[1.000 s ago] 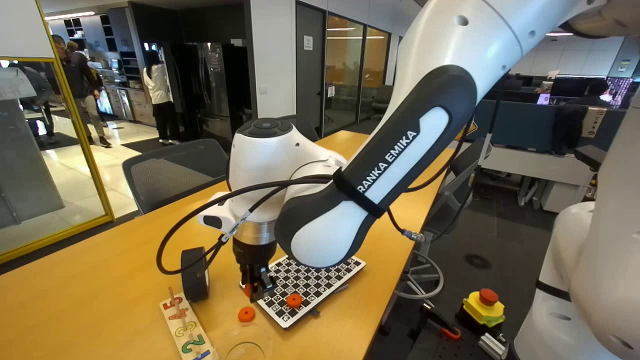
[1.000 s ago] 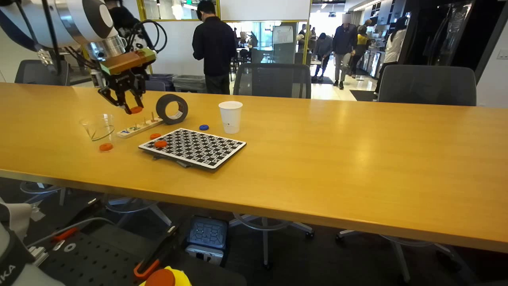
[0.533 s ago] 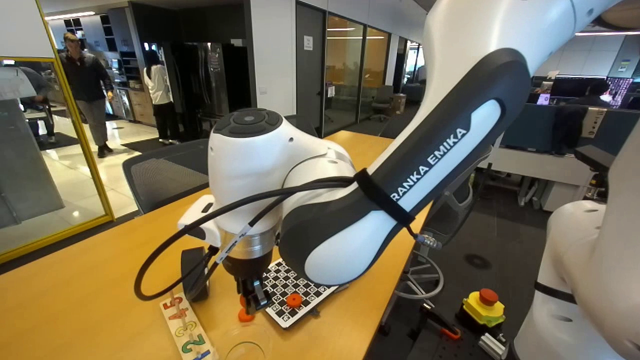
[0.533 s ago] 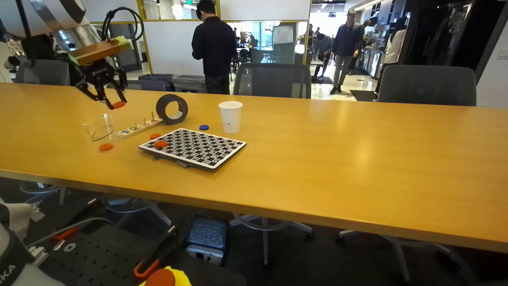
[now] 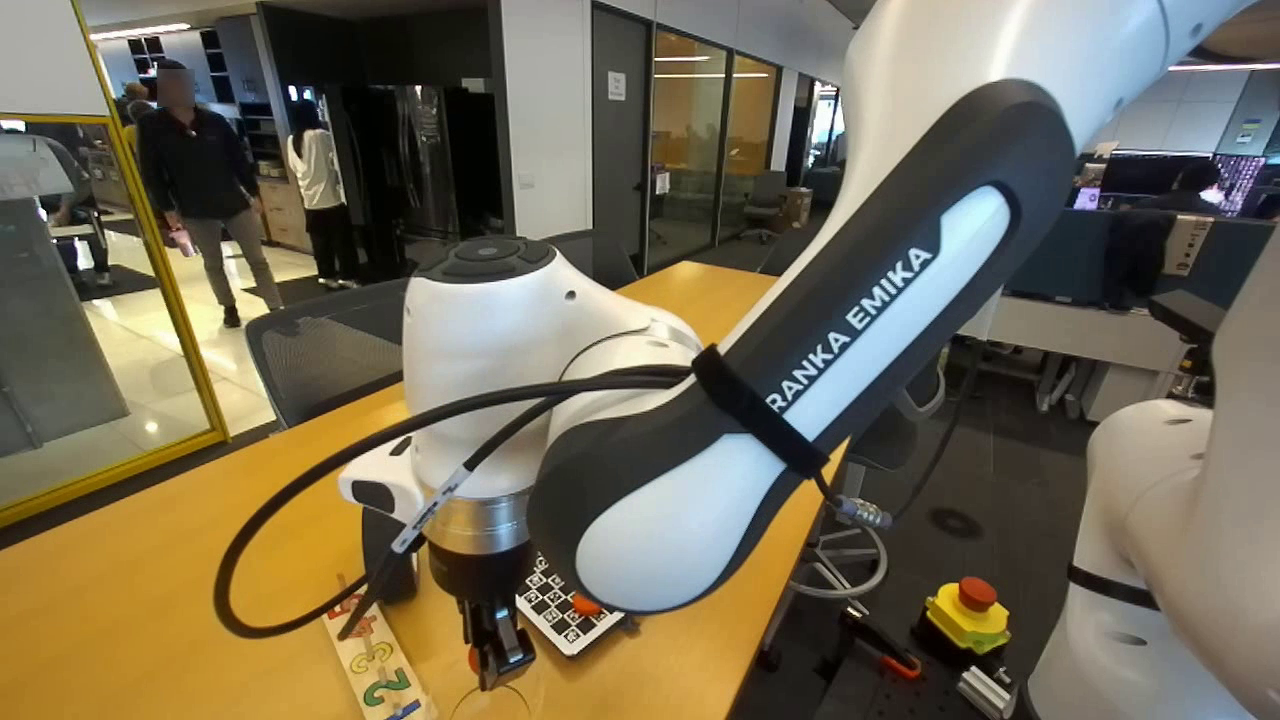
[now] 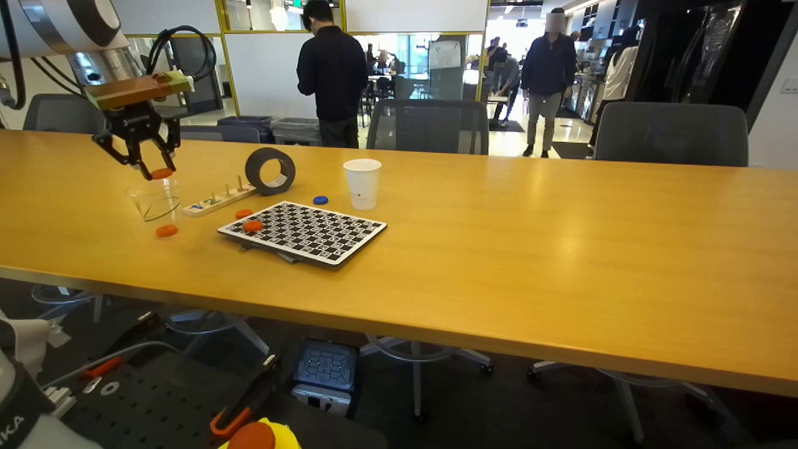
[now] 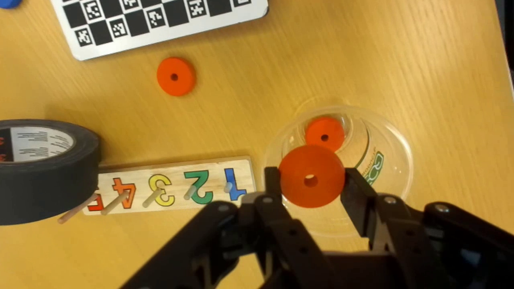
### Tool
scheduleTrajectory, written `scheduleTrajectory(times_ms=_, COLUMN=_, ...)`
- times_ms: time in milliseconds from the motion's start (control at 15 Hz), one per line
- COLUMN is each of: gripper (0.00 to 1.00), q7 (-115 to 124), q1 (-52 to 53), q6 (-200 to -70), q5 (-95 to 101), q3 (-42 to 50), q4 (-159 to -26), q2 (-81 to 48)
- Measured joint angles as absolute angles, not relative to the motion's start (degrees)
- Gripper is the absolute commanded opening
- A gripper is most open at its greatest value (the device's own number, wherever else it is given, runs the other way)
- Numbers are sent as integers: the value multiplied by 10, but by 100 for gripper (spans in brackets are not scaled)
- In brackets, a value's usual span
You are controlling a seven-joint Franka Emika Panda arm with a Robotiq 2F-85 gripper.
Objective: Pick up the orange and blue objects on the table and put them in the two cups
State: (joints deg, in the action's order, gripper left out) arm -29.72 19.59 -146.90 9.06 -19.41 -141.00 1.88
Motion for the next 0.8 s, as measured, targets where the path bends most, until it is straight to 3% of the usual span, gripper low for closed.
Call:
scheduleTrajectory(times_ms=467, gripper=23, q7=-398, q1=196, q6=-1478, q5=-44, q3=-194, q4=-1412, q2=9)
scheduleTrajectory(times_ms=533, gripper=68, q7=-408, q1=196, q6=-1478, q5=-58, q3=-194, q4=-1412, q2=8)
scheduleTrajectory(times_ms=667, gripper=74, q7=-425, q1=196, q6=-1478, q5=-81, q3=-194, q4=-1412, q2=7)
scheduleTrajectory(times_ms=800, gripper=89, q7=-426, q1=196, q6=-1477, q5=-87, q3=-192, q4=-1412, q2=6)
